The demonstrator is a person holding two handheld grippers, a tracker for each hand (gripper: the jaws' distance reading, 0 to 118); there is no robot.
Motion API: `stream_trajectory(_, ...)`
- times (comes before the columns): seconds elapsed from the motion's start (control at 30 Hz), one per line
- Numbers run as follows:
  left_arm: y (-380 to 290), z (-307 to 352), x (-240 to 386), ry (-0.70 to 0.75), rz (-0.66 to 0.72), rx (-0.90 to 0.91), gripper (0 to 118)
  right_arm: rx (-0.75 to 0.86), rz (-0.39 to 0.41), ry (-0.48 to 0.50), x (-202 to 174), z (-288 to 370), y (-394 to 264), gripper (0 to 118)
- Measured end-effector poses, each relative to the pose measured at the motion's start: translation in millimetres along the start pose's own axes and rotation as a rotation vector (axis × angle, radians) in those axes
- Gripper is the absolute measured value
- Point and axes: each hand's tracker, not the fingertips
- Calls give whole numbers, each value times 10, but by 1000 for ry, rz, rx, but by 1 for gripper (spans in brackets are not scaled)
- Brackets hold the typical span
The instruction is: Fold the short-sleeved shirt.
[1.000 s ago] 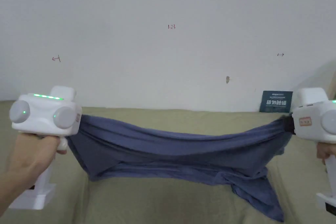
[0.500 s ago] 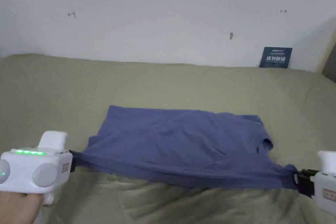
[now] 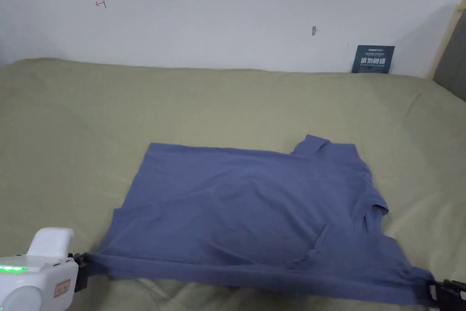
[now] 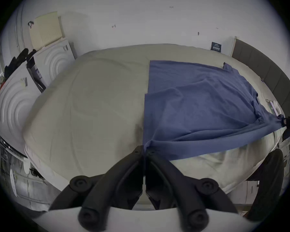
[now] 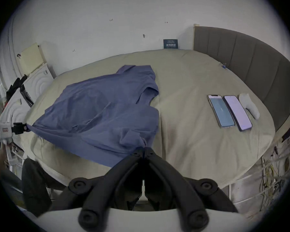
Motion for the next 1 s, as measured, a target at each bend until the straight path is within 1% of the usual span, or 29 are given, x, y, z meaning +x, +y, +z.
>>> stream_trajectory(0.13,-58,-108,-1,-10,20,-16,1,-23,9,-10,-4,-120,-57,0)
stream_trajectory(0.17,-64,-130,-16,-19,36,-21,5,-27,4,-6,1,-146,-62,6)
stream_trajectory(0.2,-58,-144,-49,-45,63,-31,22,-37,-9,-3,-2,-158,-63,27)
stream_trajectory(0.23,-55,-145,-81,-78,80,-37,60,-32,-17,-7,28,-163,-75,67)
stream_trajectory(0.27,-66,-140,-84,-80,76,-38,107,-39,-18,-15,33,-177,-74,118)
stream_trajectory(0.3,-67,-129,-85,-62,72,-42,115,-49,-18,-23,36,-189,-76,113)
stream_trajectory(0.33,-69,-72,-102,-41,66,-27,115,20,-8,-23,54,-40,-5,109)
stream_trajectory(0.37,-51,-4,-132,-31,62,-10,115,-7,-9,-12,-33,3,-78,110)
stream_trajectory(0.43,-34,137,-161,-26,70,-7,114,-18,-8,-21,-76,105,-103,111)
stream_trajectory(0.47,-27,216,-195,-23,77,3,111,-8,-4,-22,-93,176,-120,102)
stream_trajectory(0.5,-25,280,-225,-27,80,10,101,-3,-3,-22,-41,119,-74,83)
stream_trajectory(0.53,-26,347,-231,-27,82,9,73,11,-3,-27,-32,138,-63,50)
stream_trajectory(0.57,-39,407,-254,-40,85,20,9,34,-4,-29,-40,173,-74,0)
stream_trajectory(0.6,-55,432,-265,-43,86,32,0,41,-2,-43,-58,184,-91,0)
stream_trajectory(0.63,-58,422,-276,-52,91,22,0,53,0,-66,-50,182,-95,0)
stream_trajectory(0.67,-63,426,-251,-37,89,24,0,51,-4,-51,-29,168,-73,0)
stream_trajectory(0.7,-54,407,-257,-60,87,9,0,32,-8,-27,-21,157,-67,0)
stream_trajectory(0.73,-49,384,-259,-74,92,-5,3,11,-19,-15,-38,145,-82,0)
stream_trajectory(0.77,-46,363,-255,-79,97,-3,30,11,-12,-25,-3,143,-151,0)
stream_trajectory(0.83,-102,312,-276,-98,110,-5,56,-8,1,-26,28,117,-188,0)
stream_trajectory(0.87,-86,273,-277,-114,121,-19,56,-4,10,-36,44,113,-196,0)
stream_trajectory(0.9,-71,207,-263,-144,107,-74,95,-8,8,-36,92,66,-220,0)
stream_trajectory(0.93,-75,154,-244,-172,89,-96,117,-12,8,-35,122,53,-224,0)
stream_trajectory(1.0,-56,95,-171,-146,47,-99,118,-9,10,-37,176,33,-223,0)
